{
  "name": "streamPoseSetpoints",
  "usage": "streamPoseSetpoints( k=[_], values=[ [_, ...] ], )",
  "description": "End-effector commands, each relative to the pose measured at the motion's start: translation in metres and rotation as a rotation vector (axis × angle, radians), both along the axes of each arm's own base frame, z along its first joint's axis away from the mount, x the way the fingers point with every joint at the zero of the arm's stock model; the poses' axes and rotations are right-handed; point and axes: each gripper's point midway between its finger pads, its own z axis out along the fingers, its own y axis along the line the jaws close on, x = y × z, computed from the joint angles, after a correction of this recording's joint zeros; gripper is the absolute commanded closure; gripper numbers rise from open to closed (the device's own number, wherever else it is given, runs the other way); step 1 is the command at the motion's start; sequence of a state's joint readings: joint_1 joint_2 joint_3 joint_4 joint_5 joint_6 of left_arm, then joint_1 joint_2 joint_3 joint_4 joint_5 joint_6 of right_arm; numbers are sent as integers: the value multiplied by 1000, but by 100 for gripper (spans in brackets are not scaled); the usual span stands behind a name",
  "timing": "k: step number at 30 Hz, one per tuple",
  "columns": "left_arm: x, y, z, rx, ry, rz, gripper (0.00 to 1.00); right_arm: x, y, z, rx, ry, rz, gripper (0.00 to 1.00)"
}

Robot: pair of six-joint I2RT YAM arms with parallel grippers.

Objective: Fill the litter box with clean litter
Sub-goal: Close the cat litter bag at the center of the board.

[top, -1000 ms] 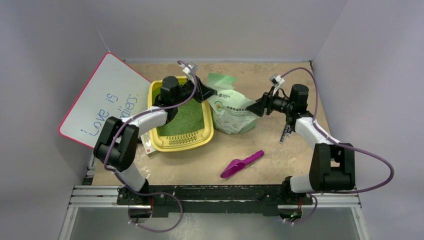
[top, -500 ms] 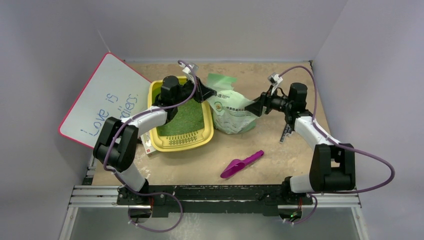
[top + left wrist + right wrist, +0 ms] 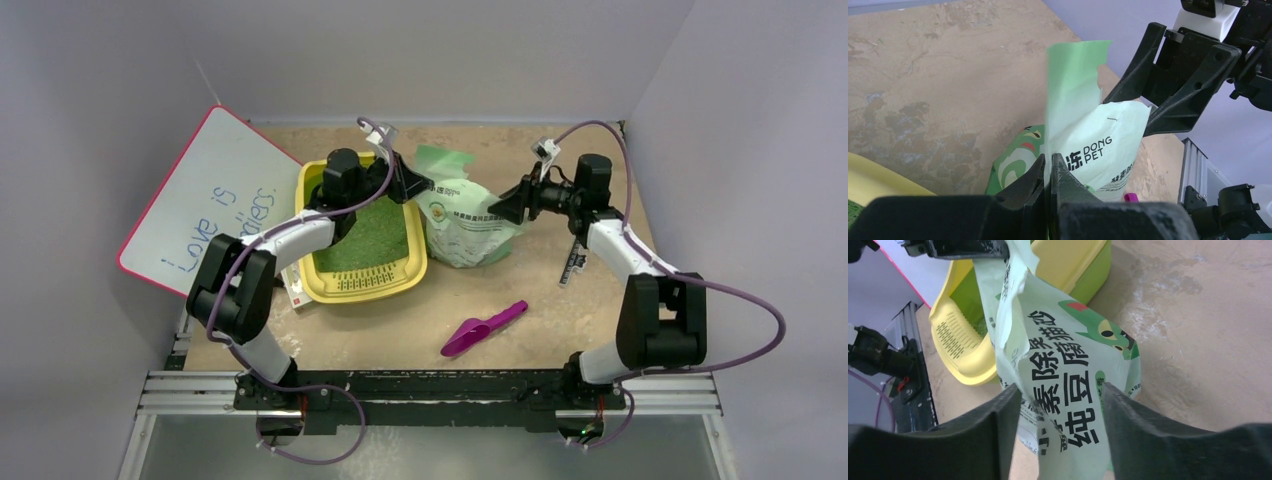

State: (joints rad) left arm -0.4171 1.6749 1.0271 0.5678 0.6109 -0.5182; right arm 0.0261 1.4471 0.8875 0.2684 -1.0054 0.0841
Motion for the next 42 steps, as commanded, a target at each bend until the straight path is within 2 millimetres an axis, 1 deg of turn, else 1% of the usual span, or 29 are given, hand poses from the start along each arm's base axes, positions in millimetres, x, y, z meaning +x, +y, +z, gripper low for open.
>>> streamPoseSetpoints(
  k=[1, 2, 3, 5, 6, 7, 10, 12, 16, 17, 18, 19, 20, 21, 22, 23, 25, 27, 29, 30, 31, 33, 34, 37, 38, 39, 40, 42],
  values=[
    [5, -3, 40, -56, -45, 15, 100, 13, 2, 9, -6, 5, 14, 45],
    [5, -4, 42, -60, -36, 14, 100, 16, 2, 7, -10, 23, 8, 51],
    [6, -4, 40, -52, -22, 11, 100, 14, 1, 3, -18, 52, 15, 60],
    [10, -3, 37, -30, 7, 8, 100, 10, 2, -1, -19, 94, 28, 80],
    [11, -1, 36, -25, 15, 9, 100, 10, 1, -1, -14, 102, 24, 91],
    [11, 1, 35, -21, 22, 10, 100, 9, 0, 0, 1, 111, 24, 100],
    [14, 7, 26, 14, 60, 18, 100, 6, -1, 7, 58, 140, 30, 100],
    [16, 10, 17, 52, 84, 22, 100, 3, 1, 8, 78, 187, 31, 100],
    [19, 15, 6, 102, 110, 38, 100, -11, 5, 10, 100, 214, 98, 100],
    [22, 17, 3, 122, 114, 48, 100, -14, 6, 11, 102, 208, 106, 99],
    [25, 18, 1, 143, 118, 58, 100, -14, 1, 12, 103, 205, 93, 96],
    [27, 21, -5, 168, 130, 71, 100, -13, -5, 12, 107, 206, 79, 90],
    [29, 22, -9, 189, 141, 80, 100, -14, -7, 14, 105, 201, 76, 78],
    [31, 23, -14, 202, 151, 85, 100, -15, -7, 15, 94, 188, 75, 62],
    [32, 23, -15, 204, 151, 87, 100, -16, -9, 16, 73, 162, 67, 51],
    [33, 22, -15, 201, 151, 86, 100, -16, -11, 16, 49, 132, 56, 44],
    [35, 21, -16, 200, 159, 79, 100, -16, -16, 12, 2, 89, 23, 37],
    [34, 21, -18, 216, 167, 75, 100, -19, -19, 4, -34, 41, 15, 35],
    [32, 23, -20, 231, 175, 73, 100, -18, -19, -2, -40, -8, -3, 34],
    [30, 24, -24, 246, 185, 67, 100, -17, -19, -3, -36, -31, -5, 37],
    [27, 25, -29, 266, 204, 58, 100, -16, -19, -2, -34, -49, -10, 45],
    [24, 29, -35, 298, 222, 56, 100, -15, -18, 0, -14, -32, -26, 63],
    [22, 29, -37, 303, 224, 56, 100, -15, -18, 0, -11, -10, -33, 70],
    [18, 28, -36, 304, 218, 27, 100, -9, -22, 6, 5, -11, -73, 96],
    [17, 28, -38, 315, 221, 23, 100, -6, -23, 11, 26, -5, -92, 100],
    [17, 30, -39, 329, 225, 20, 100, -4, -24, 15, 59, 4, -105, 100],
    [18, 31, -41, 348, 226, 21, 100, -4, -23, 19, 109, 51, -119, 100],
    [20, 36, -49, 399, 238, 31, 100, -3, -27, 18, 151, 115, -139, 100]
  ],
)
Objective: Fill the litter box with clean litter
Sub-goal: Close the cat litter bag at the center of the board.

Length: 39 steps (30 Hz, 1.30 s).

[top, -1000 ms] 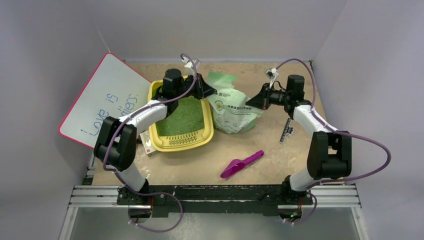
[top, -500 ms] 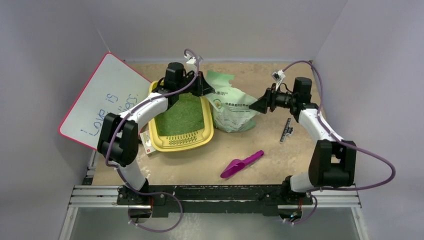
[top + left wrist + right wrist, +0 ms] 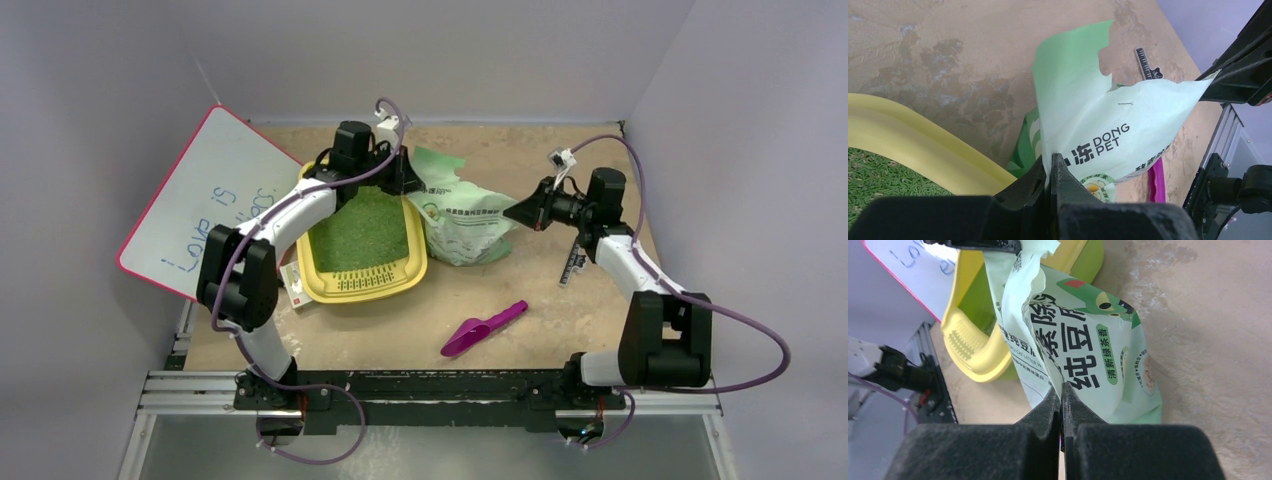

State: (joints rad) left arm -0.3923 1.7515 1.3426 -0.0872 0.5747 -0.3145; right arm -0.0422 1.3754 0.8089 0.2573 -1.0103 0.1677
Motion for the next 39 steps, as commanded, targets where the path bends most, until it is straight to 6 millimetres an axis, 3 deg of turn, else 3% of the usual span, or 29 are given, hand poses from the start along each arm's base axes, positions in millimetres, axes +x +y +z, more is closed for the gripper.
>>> streamPoseSetpoints(
  k=[1, 5, 9, 13, 16, 18, 19, 21, 23, 26, 29, 32, 37, 39],
  values=[
    [4, 20, -22, 149, 36, 9, 100, 11, -8, 22, 135, 63, -75, 100],
    [7, 30, -32, 235, 59, 23, 100, 3, -19, 10, 234, 219, -69, 100],
    [11, 35, -34, 284, 73, 35, 100, -13, -14, 14, 299, 296, 58, 100],
    [13, 40, -37, 354, 82, 28, 100, -8, -19, 11, 231, 292, 18, 100],
    [13, 43, -35, 391, 78, 27, 100, -3, -25, 25, 161, 223, -14, 100],
    [12, 45, -34, 409, 81, 17, 100, 5, -34, 28, 104, 185, -87, 83],
    [11, 45, -34, 417, 83, 9, 100, 10, -40, 29, 70, 166, -134, 67],
    [10, 45, -30, 418, 78, -1, 100, 15, -52, 33, -32, 102, -204, 57],
    [9, 41, -24, 396, 65, -8, 100, 17, -57, 48, -81, -23, -222, 49],
    [5, 33, -16, 352, 57, -42, 100, 10, -52, 77, -107, -218, -196, 38],
    [4, 20, -1, 276, 30, -78, 100, -5, -26, 93, -197, -454, -75, 36],
    [3, 7, 14, 230, 5, -105, 100, -13, 6, 90, -377, -671, 14, 25],
    [-1, 3, 26, 239, 6, -124, 100, -25, 41, 64, -513, -849, 299, 25],
    [-4, 2, 30, 236, 1, -131, 100, -17, 47, 57, -558, -887, 309, 25]
  ],
)
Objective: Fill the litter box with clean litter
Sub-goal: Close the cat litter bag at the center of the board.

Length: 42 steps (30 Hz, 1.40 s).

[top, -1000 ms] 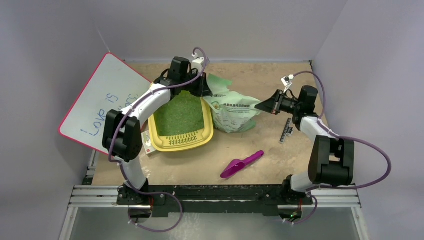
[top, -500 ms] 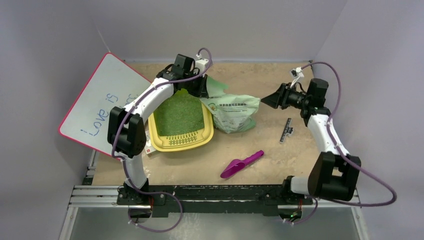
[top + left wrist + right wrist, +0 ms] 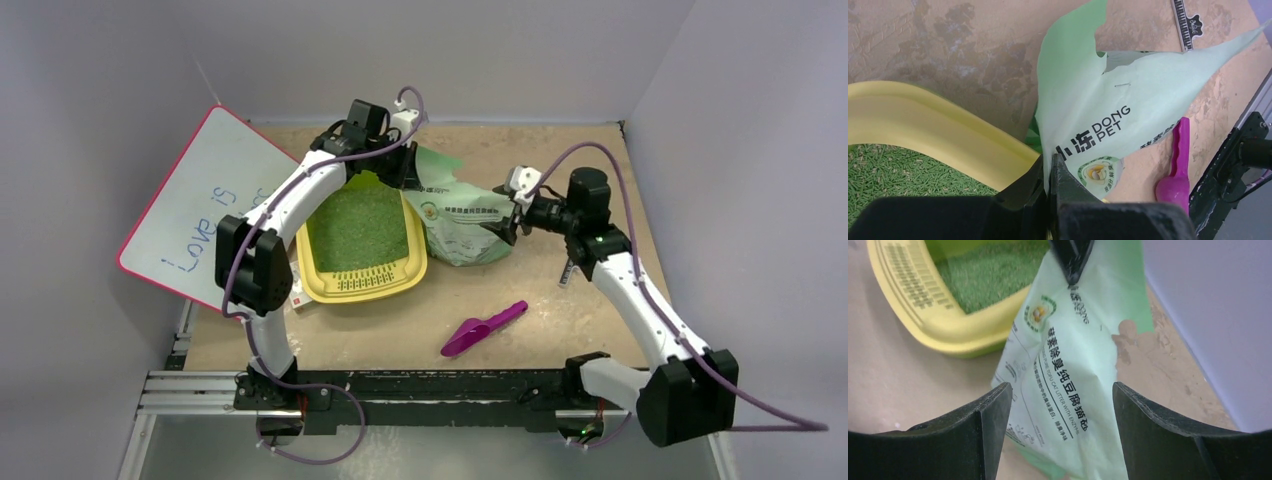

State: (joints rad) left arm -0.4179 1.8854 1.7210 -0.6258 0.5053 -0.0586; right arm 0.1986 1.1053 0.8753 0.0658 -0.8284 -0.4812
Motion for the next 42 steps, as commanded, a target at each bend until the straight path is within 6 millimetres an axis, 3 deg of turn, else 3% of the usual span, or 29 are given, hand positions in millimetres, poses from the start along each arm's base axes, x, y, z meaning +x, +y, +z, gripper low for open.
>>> streamPoseSetpoints(
  k=[1, 5, 9, 12, 14, 16, 18, 20, 22, 26, 28, 30, 31, 33, 36, 38, 42],
  values=[
    [-4, -7, 30, -28, -52, -40, 100, 19, 6, -16, -200, -224, 70, 23],
    [-11, -9, 25, -8, -25, -58, 100, 29, 15, -31, -311, -254, 115, 22],
    [-13, -11, 25, -1, -22, -61, 100, 47, 9, -54, -387, -204, 62, 22],
    [-11, -10, 25, 9, -27, -50, 100, 53, 2, -72, -428, -153, 33, 31],
    [-8, -6, 23, 32, -27, -32, 100, 54, -1, -83, -448, -102, 21, 41],
    [-5, -4, 22, 41, -28, -22, 100, 54, -4, -93, -464, -57, 10, 62],
    [-1, -3, 23, 38, -34, -10, 100, 48, -1, -100, -451, 6, 29, 74],
    [3, -4, 26, 25, -47, 0, 100, 44, 4, -100, -413, 53, 45, 94],
    [6, -5, 34, 6, -81, -4, 100, 45, 10, -94, -367, 88, 44, 100],
    [16, 3, 58, -44, -213, 62, 78, 46, 18, -79, -263, 162, 71, 100],
    [21, 15, 73, -72, -292, 135, 61, 47, 17, -72, -203, 204, 84, 100],
    [19, 30, 84, -104, -379, 193, 54, 45, 16, -67, -157, 230, 111, 100],
    [15, 35, 95, -125, -452, 195, 45, 43, 16, -65, -138, 237, 124, 100],
    [4, 41, 119, -185, -623, 184, 37, 42, 16, -62, -112, 240, 137, 100],
    [-27, 28, 147, -251, -854, 12, 28, 41, 16, -58, -82, 241, 154, 100],
    [-45, 7, 138, -193, -905, -166, 28, 42, 15, -53, -60, 237, 152, 100],
    [-70, -37, 92, -9, -902, -471, 27, 43, 14, -48, -41, 230, 151, 100]
  ],
)
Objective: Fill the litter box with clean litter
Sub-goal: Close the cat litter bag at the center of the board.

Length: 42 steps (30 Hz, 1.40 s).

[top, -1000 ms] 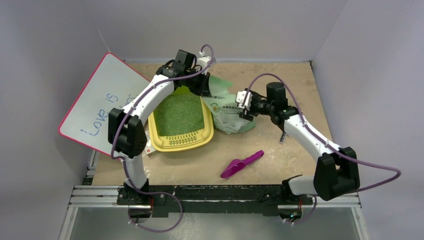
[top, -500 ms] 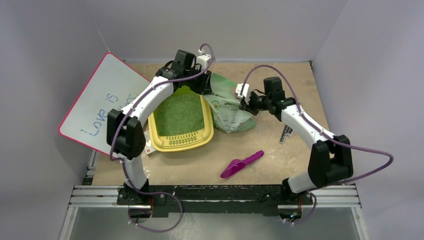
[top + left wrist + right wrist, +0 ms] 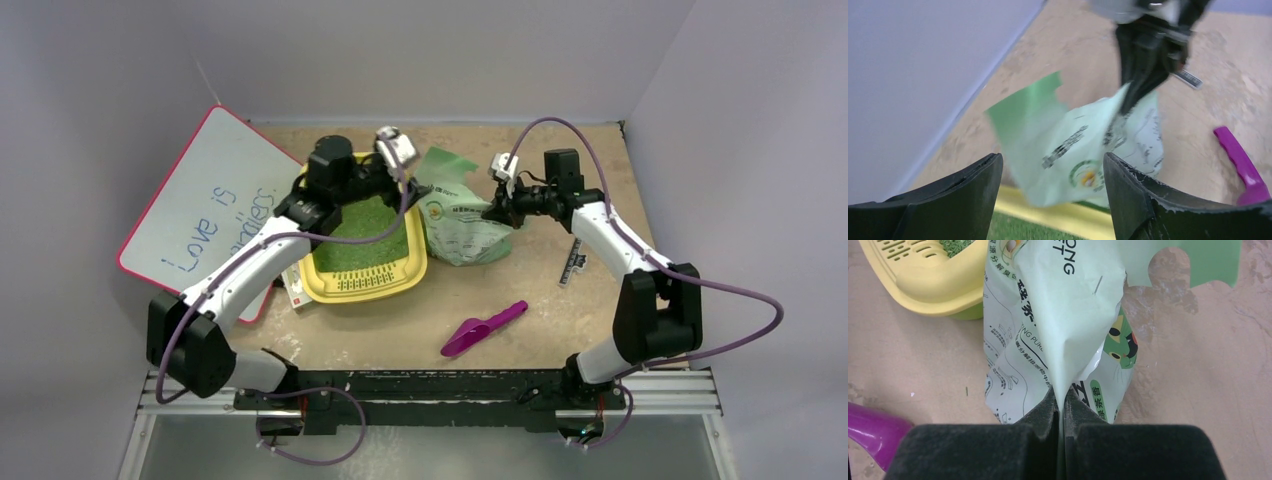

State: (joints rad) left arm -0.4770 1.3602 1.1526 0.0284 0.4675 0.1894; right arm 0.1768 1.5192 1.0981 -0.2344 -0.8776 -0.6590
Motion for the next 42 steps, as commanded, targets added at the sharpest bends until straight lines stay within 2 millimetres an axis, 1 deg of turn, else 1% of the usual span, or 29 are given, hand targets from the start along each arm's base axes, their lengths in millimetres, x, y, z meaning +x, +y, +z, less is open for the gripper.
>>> streamPoseSetpoints(
  k=[1, 6, 12, 14, 16, 20, 22, 23, 24, 25, 26, 27, 28, 31, 32, 33, 34, 35, 36, 37, 39, 42],
  values=[
    [-25, -55, -19, 227, -185, -300, 27, 4, 12, 46, 119, -99, 61, 100],
    [-16, -70, -41, 288, -218, -331, 27, -1, 12, 50, 141, -115, 70, 100],
    [-7, -85, -60, 359, -322, -380, 27, -5, 15, 53, 170, -124, 92, 100],
    [-5, -90, -69, 383, -332, -400, 27, -6, 16, 54, 179, -124, 97, 100],
    [-3, -95, -72, 392, -342, -407, 26, -7, 16, 53, 184, -122, 101, 100],
    [2, -108, -66, 377, -365, -404, 25, -9, 16, 54, 184, -131, 110, 100],
    [5, -110, -81, 421, -313, -426, 26, -11, 16, 56, 182, -153, 115, 100],
    [6, -108, -92, 457, -275, -433, 31, -11, 15, 57, 180, -167, 114, 100],
    [6, -106, -102, 493, -239, -450, 37, -12, 15, 57, 178, -179, 113, 100],
    [4, -103, -115, 533, -194, -472, 48, -12, 14, 60, 177, -201, 111, 100],
    [2, -100, -122, 559, -161, -486, 60, -13, 13, 60, 174, -207, 106, 100],
    [0, -97, -127, 577, -128, -494, 71, -14, 13, 60, 169, -212, 105, 100],
    [-3, -95, -131, 591, -99, -502, 79, -13, 12, 61, 166, -235, 105, 100],
    [-10, -89, -138, 606, -43, -509, 95, -9, 7, 61, 131, -269, 75, 100],
    [-10, -88, -140, 608, -28, -505, 100, -5, 3, 60, 104, -287, 48, 94],
    [-11, -86, -141, 604, -10, -496, 100, -5, -2, 60, 82, -298, 28, 85],
    [-10, -85, -141, 600, 1, -490, 100, -6, -6, 58, 62, -296, 5, 74],
    [-9, -83, -139, 596, 11, -481, 100, -6, -12, 58, 35, -307, -28, 60],
    [-6, -82, -136, 586, 21, -469, 100, -7, -17, 58, 12, -321, -50, 44],
    [-5, -81, -133, 575, 24, -462, 100, -9, -21, 60, -10, -339, -66, 38],
    [-1, -80, -126, 550, 29, -445, 100, -15, -28, 63, -46, -369, -80, 36],
    [5, -81, -116, 507, 30, -420, 100, -23, -32, 67, -80, -412, -65, 36]
  ],
)
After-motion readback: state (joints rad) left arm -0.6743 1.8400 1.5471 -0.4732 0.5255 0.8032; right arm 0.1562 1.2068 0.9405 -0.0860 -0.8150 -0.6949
